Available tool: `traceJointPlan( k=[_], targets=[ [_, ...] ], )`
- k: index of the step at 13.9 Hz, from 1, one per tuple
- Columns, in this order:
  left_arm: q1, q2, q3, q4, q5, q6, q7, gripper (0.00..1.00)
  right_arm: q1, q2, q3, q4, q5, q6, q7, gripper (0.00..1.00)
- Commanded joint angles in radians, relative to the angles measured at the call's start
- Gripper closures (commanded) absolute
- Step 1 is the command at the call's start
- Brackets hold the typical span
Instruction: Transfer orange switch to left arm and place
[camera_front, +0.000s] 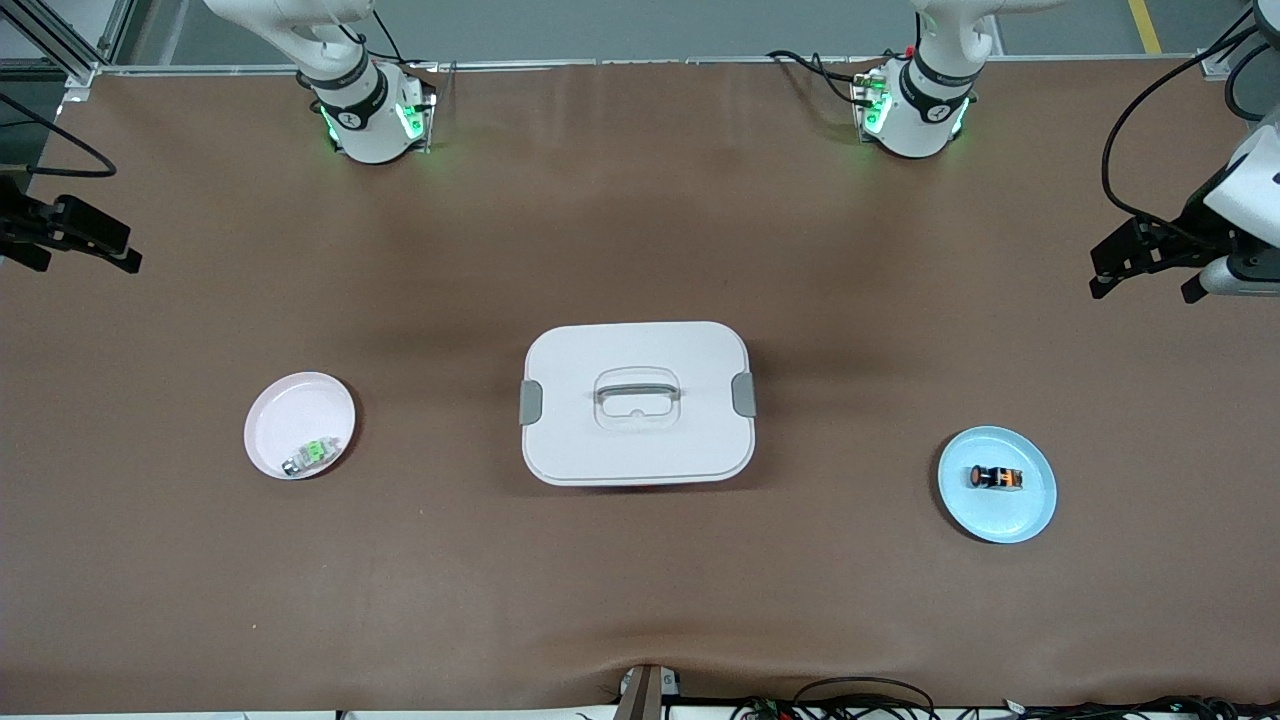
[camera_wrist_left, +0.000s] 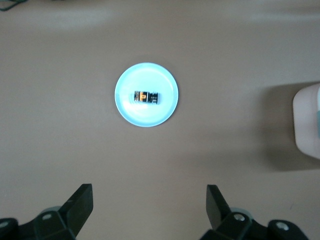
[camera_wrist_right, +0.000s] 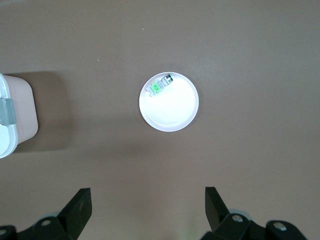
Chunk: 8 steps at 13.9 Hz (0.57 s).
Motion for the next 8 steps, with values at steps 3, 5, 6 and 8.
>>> traceJointPlan(
  k=[3, 5, 6, 8],
  targets=[
    [-0.002, 0.038, -0.005, 0.101, -0.023, -0.074, -0.014, 0.0, 0.009, -0.016, 0.008, -0.005, -0.013, -0.001, 0.003, 0.0],
    [0.0, 0.041, -0.005, 0.112, -0.04, -0.102, -0.036, 0.0, 0.008, -0.014, 0.008, -0.005, -0.013, -0.001, 0.003, 0.0],
    [-0.002, 0.041, -0.005, 0.112, -0.043, -0.122, -0.057, 0.0, 0.009, -0.016, 0.008, -0.005, -0.015, 0.001, 0.003, 0.0],
    [-0.004, 0.041, -0.016, 0.112, -0.041, -0.16, -0.112, 0.0, 0.009, -0.016, 0.008, -0.005, -0.015, 0.001, 0.002, 0.0]
  ],
)
